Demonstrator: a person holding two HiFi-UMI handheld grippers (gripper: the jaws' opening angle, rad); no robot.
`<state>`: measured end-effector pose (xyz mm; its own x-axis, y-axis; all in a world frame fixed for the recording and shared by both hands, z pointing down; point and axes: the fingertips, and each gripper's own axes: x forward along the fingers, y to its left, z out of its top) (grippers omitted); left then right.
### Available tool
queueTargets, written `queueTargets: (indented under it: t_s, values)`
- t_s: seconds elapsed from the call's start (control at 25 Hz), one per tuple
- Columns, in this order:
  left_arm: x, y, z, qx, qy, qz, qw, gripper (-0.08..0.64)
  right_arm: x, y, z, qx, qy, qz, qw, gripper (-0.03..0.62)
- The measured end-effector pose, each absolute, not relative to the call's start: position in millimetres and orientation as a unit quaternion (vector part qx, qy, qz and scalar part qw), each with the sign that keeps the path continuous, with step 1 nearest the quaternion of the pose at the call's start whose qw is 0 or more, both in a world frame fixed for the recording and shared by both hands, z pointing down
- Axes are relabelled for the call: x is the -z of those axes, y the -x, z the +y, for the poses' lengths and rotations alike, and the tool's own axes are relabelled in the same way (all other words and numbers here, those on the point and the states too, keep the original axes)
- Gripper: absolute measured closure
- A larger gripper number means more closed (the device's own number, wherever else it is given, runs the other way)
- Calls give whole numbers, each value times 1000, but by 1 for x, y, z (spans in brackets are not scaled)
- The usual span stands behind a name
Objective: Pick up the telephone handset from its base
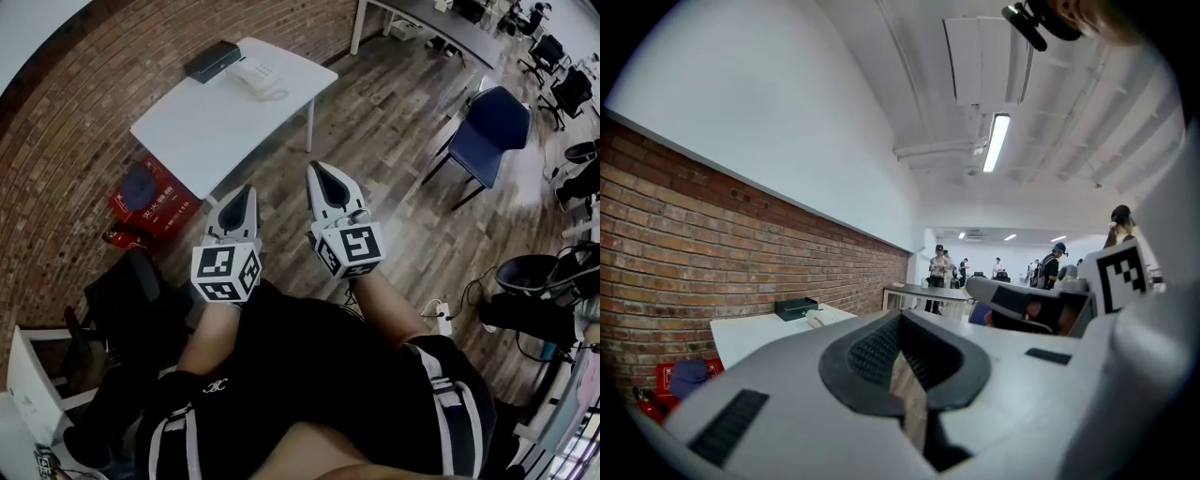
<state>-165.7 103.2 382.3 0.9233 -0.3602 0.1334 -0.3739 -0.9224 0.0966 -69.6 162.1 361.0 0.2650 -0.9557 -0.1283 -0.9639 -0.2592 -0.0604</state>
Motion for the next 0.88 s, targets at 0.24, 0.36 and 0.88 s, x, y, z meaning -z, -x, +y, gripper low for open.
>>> queueTargets:
  t_s: [0.24, 0.36, 0.88]
  values:
    - [-379, 158, 109, -54, -979, -189, 47, 558, -358, 59, 169, -33, 792, 604, 79, 594]
    - [-375, 152, 107, -47, -980, -187, 44, 558, -357, 54, 170, -30, 794, 602, 79, 594]
    - [-379, 96, 74, -35, -981, -185, 40, 558, -358, 3, 131, -43, 788, 610, 70, 594]
